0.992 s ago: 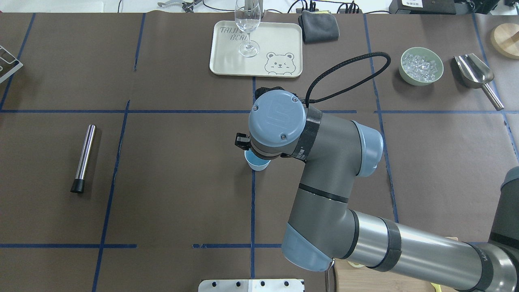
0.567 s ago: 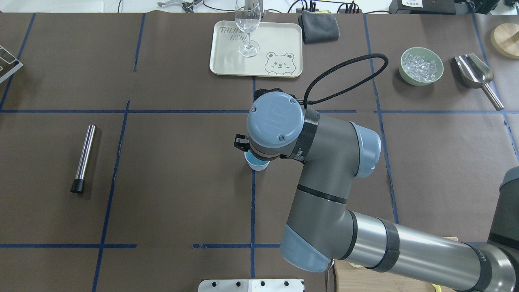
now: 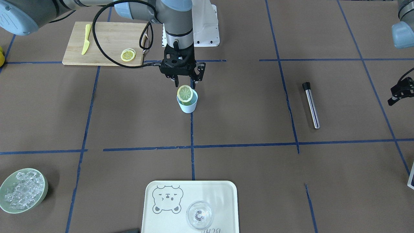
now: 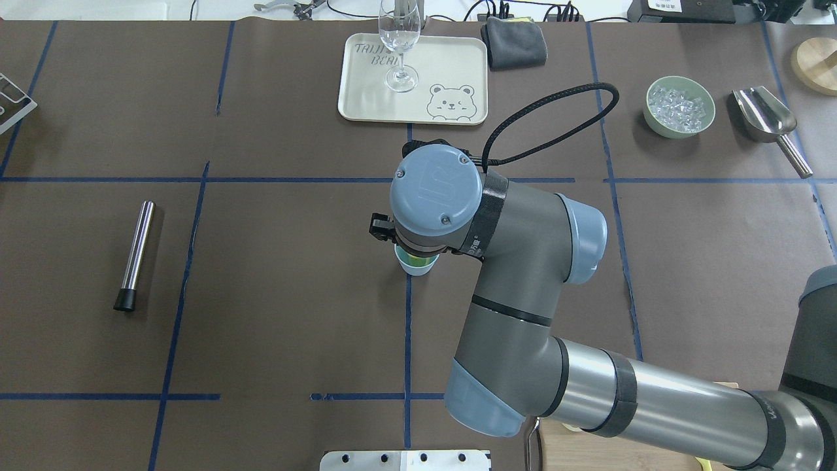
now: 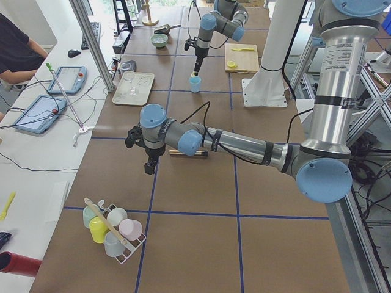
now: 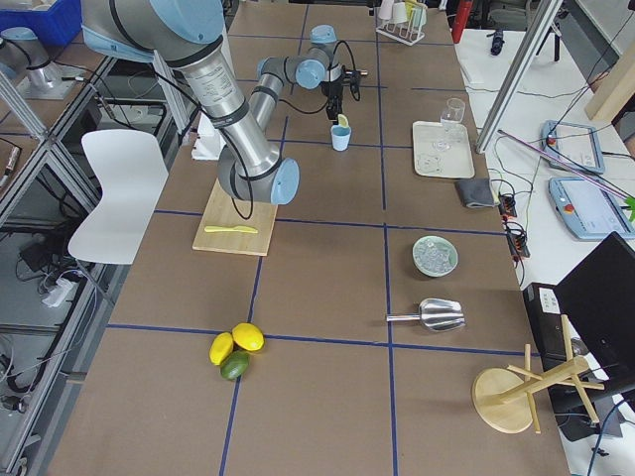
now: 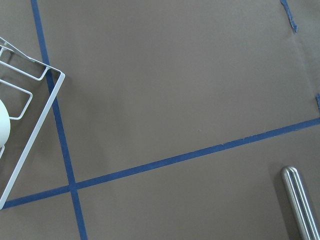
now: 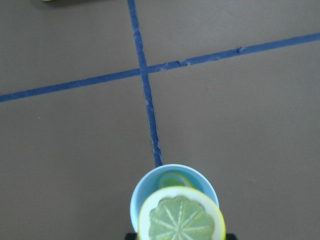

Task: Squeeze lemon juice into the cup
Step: 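Lower the lemon slice into the blue cup and open the right gripper, then withdraw the right arm to rest while the left gripper reaches toward the steel muddler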

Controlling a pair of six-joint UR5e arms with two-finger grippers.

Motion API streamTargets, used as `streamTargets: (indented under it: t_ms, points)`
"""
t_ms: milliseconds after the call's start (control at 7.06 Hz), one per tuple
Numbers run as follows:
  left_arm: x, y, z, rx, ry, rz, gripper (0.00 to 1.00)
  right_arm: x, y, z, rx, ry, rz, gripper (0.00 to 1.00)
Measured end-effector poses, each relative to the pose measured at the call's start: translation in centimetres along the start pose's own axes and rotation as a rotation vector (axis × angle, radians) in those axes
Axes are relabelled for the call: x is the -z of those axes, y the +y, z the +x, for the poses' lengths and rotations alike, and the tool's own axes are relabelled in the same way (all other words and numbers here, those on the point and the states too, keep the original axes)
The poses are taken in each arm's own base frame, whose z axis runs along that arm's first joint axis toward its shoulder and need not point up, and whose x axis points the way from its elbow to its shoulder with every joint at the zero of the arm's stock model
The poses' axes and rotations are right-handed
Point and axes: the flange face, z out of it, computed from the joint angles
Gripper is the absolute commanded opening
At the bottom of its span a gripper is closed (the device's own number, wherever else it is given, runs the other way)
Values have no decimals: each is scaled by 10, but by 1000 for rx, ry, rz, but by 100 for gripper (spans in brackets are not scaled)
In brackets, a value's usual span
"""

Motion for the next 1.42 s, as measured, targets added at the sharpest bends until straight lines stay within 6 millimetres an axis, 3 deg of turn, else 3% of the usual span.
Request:
streamTargets:
  t_ms: [142, 283, 709, 850, 992, 1275, 1417]
  points:
    - [0, 0, 0, 0, 0, 0, 100, 0, 0, 0, 0, -1, 0, 84]
    - [0, -1, 0, 0, 0, 0, 100, 0, 0, -1, 0, -2, 1, 100]
    - [3, -17, 16, 40, 6, 11, 100, 6, -13, 8, 27, -4, -8, 100]
    - [-8, -21, 35, 67, 18, -7, 100, 10, -29, 28, 37, 1, -16, 100]
    - [-22, -22, 58, 93, 30, -32, 100, 15, -43, 63, 70, 8, -17, 100]
    - [-38, -20, 96, 134, 42, -86, 100, 26, -75, 157, 178, 45, -16, 100]
    - [-36, -19, 113, 150, 36, -115, 100, 30, -101, 206, 236, 73, -26, 100]
